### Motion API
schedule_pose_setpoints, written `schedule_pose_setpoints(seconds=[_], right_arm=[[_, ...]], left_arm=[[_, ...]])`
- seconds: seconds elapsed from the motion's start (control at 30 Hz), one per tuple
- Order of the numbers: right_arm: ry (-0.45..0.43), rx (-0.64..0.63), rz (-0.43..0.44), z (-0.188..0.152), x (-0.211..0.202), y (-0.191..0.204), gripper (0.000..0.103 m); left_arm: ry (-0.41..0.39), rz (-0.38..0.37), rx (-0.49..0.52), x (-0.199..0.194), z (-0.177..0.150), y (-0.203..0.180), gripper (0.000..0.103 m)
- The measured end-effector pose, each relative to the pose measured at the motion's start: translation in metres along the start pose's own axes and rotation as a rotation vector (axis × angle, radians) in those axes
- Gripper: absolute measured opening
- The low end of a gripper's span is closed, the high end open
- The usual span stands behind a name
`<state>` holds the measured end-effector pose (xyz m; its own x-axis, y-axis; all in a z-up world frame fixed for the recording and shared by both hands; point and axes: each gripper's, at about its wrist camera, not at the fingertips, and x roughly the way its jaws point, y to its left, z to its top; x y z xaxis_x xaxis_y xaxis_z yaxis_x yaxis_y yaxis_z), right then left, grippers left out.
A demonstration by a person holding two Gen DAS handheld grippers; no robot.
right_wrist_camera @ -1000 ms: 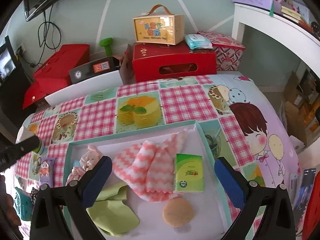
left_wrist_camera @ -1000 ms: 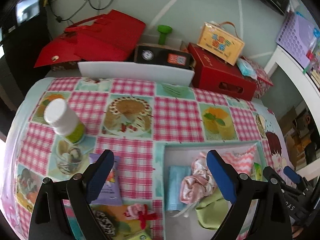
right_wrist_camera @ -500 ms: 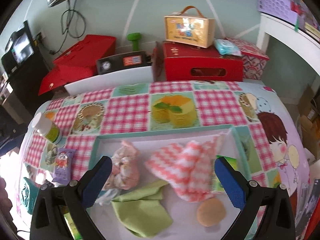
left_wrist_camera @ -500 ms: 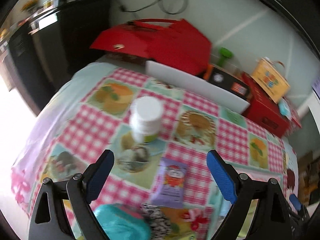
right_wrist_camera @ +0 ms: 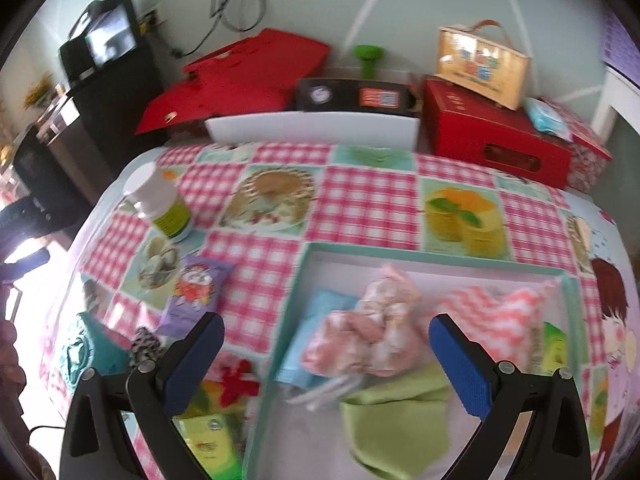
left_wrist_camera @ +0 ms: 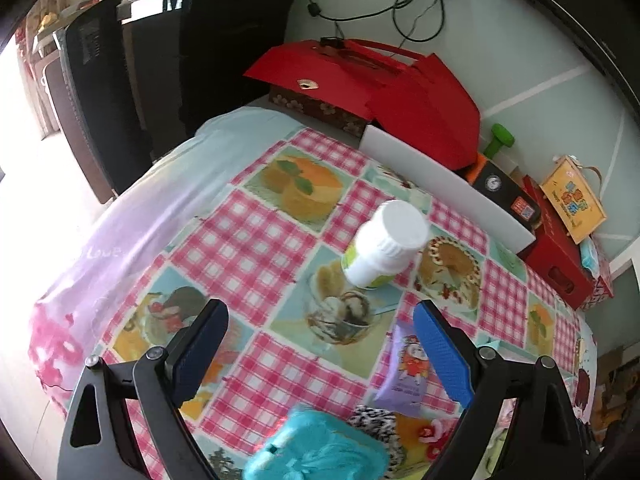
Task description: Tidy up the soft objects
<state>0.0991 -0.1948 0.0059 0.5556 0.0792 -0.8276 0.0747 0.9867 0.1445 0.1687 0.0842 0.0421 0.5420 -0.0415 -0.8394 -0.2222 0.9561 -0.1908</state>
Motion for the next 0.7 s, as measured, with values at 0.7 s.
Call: schedule_pose_setpoints(seconds=[0.7], right_arm=[[0.096, -0.108, 0.108, -0.013, 0.038, 0.038, 0.103]], left_arm=[[0.106, -0.078, 0.057, 0.029, -0.010, -0.004, 0.094]])
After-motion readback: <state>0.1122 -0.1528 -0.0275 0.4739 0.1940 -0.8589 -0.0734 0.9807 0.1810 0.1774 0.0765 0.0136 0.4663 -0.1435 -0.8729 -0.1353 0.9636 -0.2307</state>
